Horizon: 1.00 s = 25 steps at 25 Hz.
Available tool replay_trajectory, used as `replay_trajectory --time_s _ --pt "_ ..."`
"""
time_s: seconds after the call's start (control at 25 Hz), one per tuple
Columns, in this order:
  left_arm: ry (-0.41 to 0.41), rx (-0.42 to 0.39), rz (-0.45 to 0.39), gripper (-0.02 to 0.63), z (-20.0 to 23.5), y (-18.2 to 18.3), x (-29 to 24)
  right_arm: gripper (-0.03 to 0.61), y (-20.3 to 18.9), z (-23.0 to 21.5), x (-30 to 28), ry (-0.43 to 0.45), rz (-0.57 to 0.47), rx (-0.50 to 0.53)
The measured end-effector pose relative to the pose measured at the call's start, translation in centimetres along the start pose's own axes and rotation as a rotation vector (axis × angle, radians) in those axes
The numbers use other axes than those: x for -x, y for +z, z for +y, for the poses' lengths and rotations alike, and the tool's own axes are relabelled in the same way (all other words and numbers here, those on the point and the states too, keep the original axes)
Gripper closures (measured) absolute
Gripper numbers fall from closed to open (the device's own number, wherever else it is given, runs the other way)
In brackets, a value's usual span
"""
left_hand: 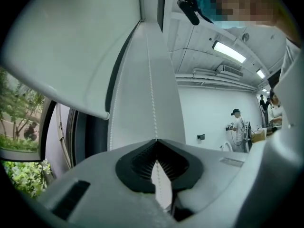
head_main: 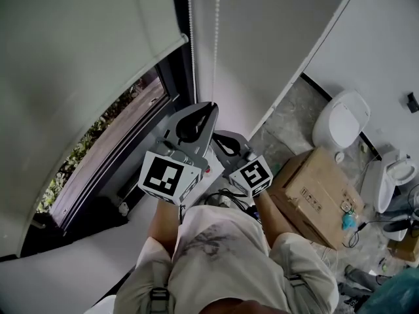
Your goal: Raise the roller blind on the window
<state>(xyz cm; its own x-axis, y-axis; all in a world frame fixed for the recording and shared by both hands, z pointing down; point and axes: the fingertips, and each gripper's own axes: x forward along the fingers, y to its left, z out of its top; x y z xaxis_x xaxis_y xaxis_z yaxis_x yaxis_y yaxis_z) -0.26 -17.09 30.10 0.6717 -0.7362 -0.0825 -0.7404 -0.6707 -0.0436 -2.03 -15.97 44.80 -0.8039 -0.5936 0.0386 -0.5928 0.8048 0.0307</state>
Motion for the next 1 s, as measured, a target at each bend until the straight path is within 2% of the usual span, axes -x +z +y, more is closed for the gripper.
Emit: replay_trajectory --time_s 0.24,0.4,1.0 --pt "0.000 0.030 -0.017 0.606 0.8 -0.3 0.5 0.568 0.0 0.4 -0.4 0.006 -0.006 -0.008" --pt "0.001 0.041 0.008 0.606 0.8 -1.4 0.4 0.568 -0.8 0.5 -0.6 0.009 0.013 0.001" --pt "0.013 0.115 0.084 0.606 0.5 -8.5 1.3 0.568 -8.6 1.0 -0.4 0.021 0.128 -0.072"
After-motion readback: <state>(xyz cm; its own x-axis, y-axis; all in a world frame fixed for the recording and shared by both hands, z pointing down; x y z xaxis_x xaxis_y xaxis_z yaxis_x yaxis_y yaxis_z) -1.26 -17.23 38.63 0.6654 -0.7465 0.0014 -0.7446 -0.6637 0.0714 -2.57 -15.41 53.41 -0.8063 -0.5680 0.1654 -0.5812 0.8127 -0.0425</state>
